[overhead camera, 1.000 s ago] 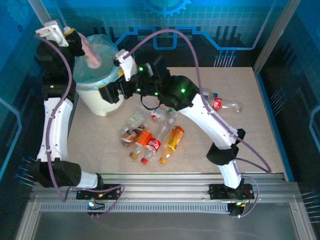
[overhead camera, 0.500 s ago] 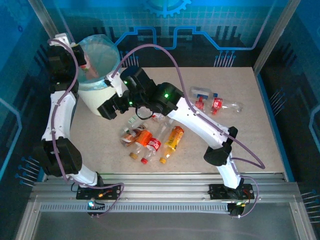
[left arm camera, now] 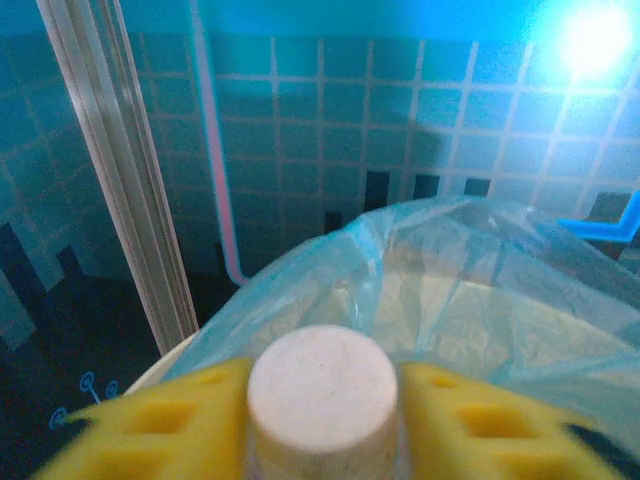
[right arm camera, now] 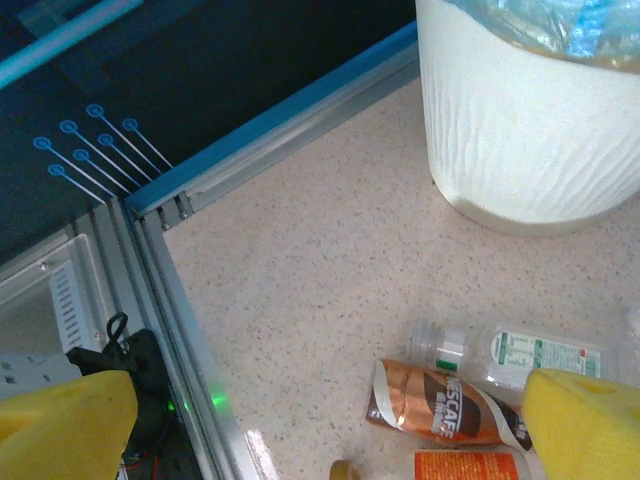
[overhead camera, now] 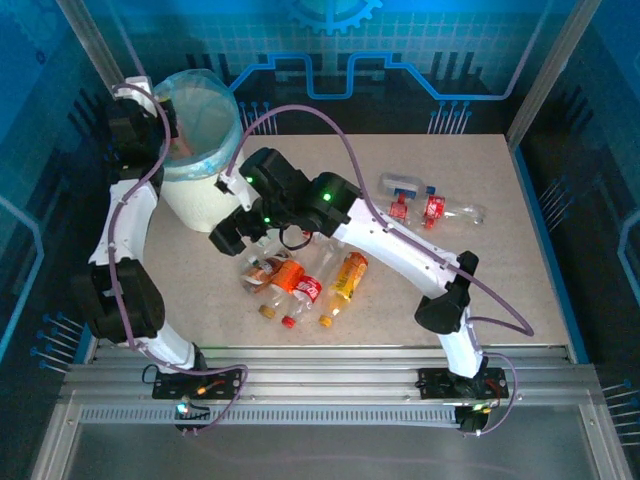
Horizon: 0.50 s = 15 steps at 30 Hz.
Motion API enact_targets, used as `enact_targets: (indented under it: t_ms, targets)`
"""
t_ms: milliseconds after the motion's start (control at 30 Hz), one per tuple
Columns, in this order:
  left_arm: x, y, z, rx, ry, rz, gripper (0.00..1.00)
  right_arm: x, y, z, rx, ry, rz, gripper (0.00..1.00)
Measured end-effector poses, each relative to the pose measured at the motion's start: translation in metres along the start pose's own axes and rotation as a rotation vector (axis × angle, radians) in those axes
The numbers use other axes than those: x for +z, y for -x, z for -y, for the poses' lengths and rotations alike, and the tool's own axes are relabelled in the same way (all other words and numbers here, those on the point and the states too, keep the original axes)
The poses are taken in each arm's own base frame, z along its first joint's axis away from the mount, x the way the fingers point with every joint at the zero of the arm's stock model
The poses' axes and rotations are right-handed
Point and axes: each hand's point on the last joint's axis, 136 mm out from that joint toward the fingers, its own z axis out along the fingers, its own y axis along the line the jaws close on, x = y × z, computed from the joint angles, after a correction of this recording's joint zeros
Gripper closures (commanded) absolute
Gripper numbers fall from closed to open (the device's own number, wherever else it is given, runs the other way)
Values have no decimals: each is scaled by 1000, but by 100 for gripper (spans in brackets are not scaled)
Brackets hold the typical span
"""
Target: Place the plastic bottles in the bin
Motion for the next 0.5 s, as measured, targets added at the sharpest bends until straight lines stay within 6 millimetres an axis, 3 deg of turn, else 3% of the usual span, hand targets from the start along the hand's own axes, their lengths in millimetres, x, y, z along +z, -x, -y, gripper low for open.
enact_targets:
  t_ms: [333, 500]
  targets:
    - [-3, 3, 0, 6, 1, 5, 35, -12, -13, 6, -6, -32, -17, 0]
    - [-26, 30, 2, -36, -15, 52, 36, -22, -15, 7, -13, -42, -6, 0]
